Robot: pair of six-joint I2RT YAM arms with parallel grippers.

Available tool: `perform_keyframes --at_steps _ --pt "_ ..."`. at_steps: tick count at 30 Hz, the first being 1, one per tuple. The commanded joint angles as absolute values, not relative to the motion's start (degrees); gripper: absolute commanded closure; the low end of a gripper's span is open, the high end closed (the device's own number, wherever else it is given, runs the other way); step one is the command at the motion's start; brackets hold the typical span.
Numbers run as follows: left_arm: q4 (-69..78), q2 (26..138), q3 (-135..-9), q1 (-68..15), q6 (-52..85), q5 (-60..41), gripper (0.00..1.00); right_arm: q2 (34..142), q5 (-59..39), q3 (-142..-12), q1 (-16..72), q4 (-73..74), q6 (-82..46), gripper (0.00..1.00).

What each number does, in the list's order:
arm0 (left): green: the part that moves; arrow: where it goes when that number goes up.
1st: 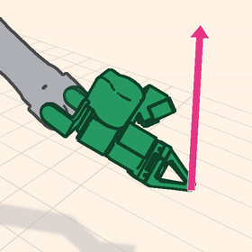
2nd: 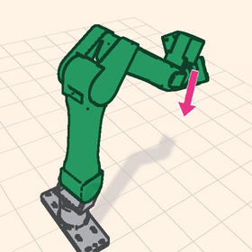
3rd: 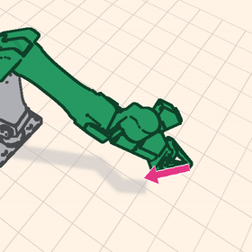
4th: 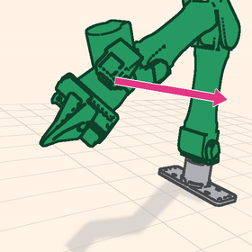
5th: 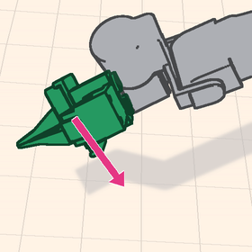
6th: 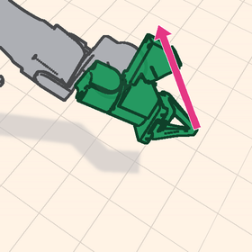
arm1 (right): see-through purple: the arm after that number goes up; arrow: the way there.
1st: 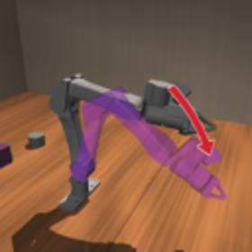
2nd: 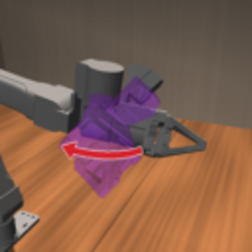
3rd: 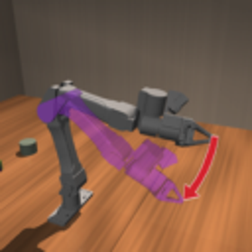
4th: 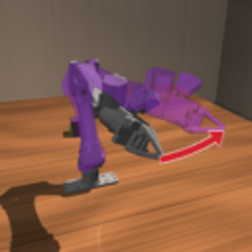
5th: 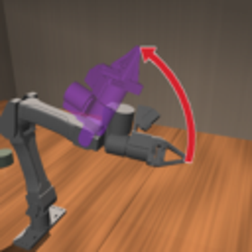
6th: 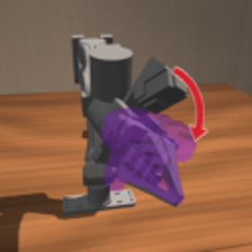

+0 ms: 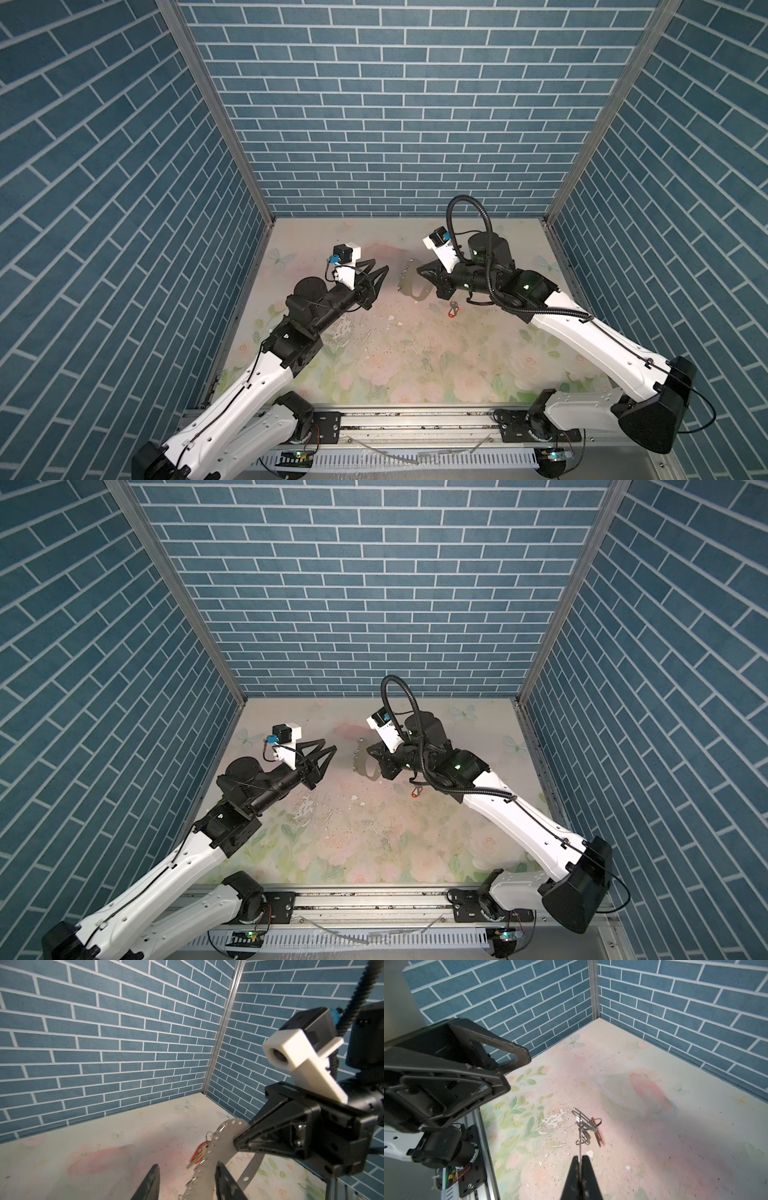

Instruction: Put the keys on the keyring

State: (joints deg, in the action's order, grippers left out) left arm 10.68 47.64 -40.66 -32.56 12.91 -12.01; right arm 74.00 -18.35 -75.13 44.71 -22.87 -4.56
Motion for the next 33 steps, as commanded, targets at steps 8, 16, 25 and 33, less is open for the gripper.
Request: perform_keyframes --at_steps 8,16,25,33 --pt "11.7 45.8 -29.8 -33.5 15.2 -10.6 0.55 84.3 -26.5 -102.1 41.3 -58.4 -2.0 1.00" --pt "21.4 51.0 -23.9 -39.0 13.3 -9.1 0.48 89.6 -27.2 -108.8 41.3 -63.7 -2.8 1.00" --pt "27.4 56.1 -24.8 -41.1 10.0 -13.5 0.47 90.7 -27.9 -109.0 41.2 -63.3 -3.3 1.00" --pt "32.0 57.0 -25.0 -41.7 9.3 -15.8 0.45 90.8 -29.1 -108.7 41.3 -62.9 -3.3 1.00"
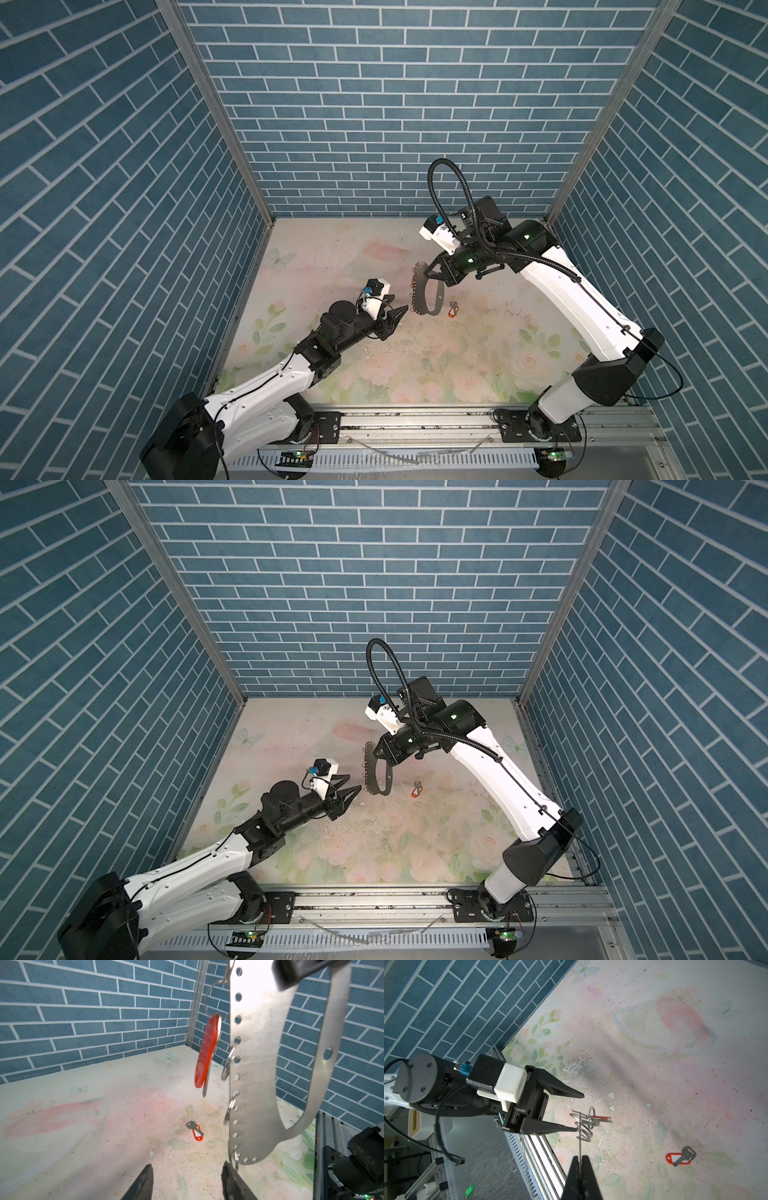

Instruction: Put the keys on the keyring

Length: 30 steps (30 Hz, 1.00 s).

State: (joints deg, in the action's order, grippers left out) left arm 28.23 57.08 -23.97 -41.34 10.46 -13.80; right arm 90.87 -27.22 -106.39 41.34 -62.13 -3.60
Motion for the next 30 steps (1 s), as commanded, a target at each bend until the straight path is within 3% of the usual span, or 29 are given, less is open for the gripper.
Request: perform_keyframes --at_steps 1,15,30 --pt "32.4 56.7 -25.0 -41.7 9.2 -15.8 0.45 90.6 -29.5 -108.5 41.2 -62.9 -3.2 1.00" --pt "36.3 56.3 -25.2 -41.7 8.1 -18.5 0.44 88.5 -33.4 -103.3 41.3 -58.7 -2.5 1.00" --pt "34.1 54.8 -25.8 -41.7 6.4 -18.9 0.75 87.5 -35.2 -102.0 41.2 -58.5 -1.6 1.00"
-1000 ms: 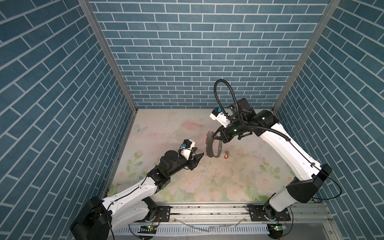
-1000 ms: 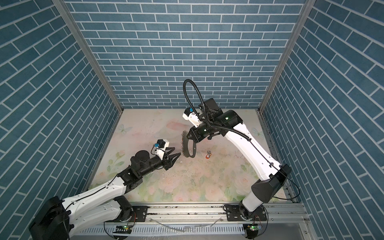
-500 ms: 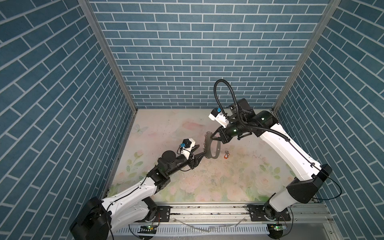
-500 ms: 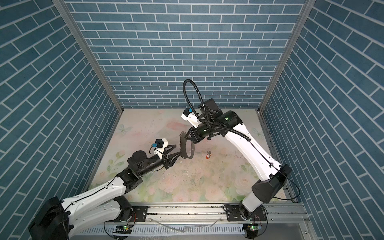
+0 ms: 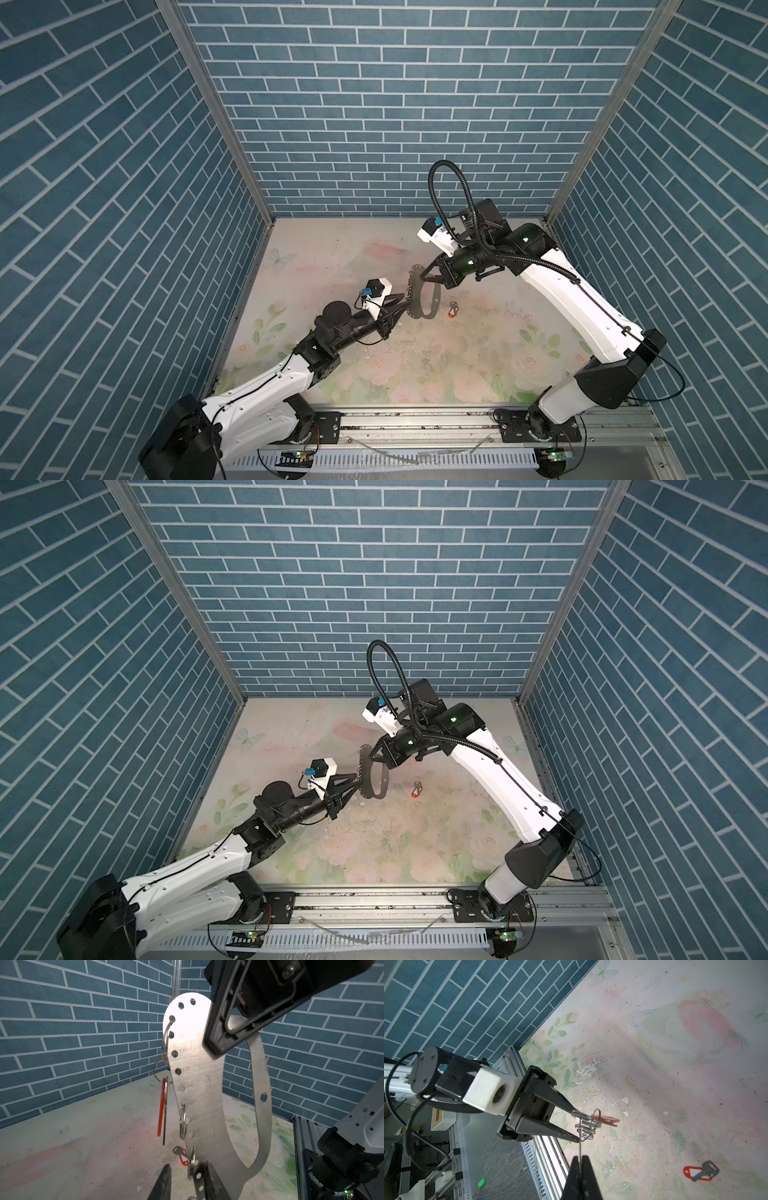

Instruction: Put the keys on the keyring

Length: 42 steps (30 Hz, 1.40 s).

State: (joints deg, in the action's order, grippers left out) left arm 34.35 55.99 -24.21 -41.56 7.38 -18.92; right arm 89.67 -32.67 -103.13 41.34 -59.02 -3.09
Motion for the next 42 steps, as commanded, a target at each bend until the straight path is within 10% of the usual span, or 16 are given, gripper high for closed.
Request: perform_keyframes --at_steps 1,19,42 --pt "33.7 54.5 -25.8 -41.7 6.2 -18.6 0.76 87.4 -35.2 -101.8 41.3 -58.6 -1.6 1.00" --pt "32.4 50.8 -24.7 -41.7 3.1 -20.0 0.93 86.0 -36.2 -100.0 41.3 -57.1 -2.9 1.00" --pt "29.8 50.7 -25.7 -41.7 0.2 -24.3 0.65 85.5 -39.2 -99.4 41.3 -56.3 -2.2 1.00"
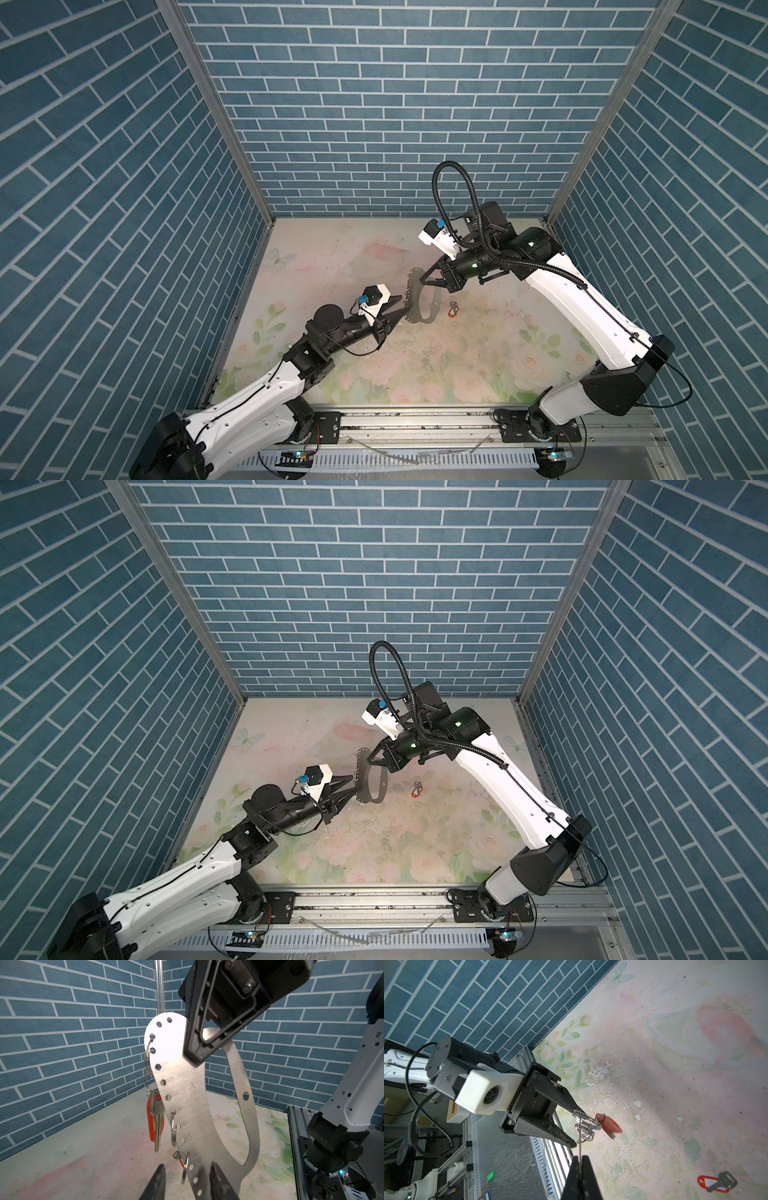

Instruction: Put the keys on the keyring

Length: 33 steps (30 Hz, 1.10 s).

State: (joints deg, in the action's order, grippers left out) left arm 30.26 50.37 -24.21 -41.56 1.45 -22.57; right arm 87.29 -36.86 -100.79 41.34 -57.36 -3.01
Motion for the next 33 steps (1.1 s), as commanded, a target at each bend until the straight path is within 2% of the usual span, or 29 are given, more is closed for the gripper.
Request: perform_keyframes --at_steps 1,6,20,33 --pt "29.6 51.0 -26.0 -41.7 0.1 -24.5 0.68 85.5 -39.2 -99.4 41.3 -56.3 -2.2 1.00" --pt "29.3 51.3 -26.6 -41.7 -0.2 -24.9 0.79 85.5 -39.5 -99.0 41.3 -56.1 -2.1 1.00" --pt "27.4 50.0 -26.1 -41.7 -1.0 -24.6 0.99 85.0 -36.8 -99.0 41.3 -56.6 -2.7 1.00" --pt "30.9 48.3 -24.2 -41.7 -2.3 -23.4 1.00 84.5 -36.9 -95.6 41.3 -52.0 -10.4 1.00"
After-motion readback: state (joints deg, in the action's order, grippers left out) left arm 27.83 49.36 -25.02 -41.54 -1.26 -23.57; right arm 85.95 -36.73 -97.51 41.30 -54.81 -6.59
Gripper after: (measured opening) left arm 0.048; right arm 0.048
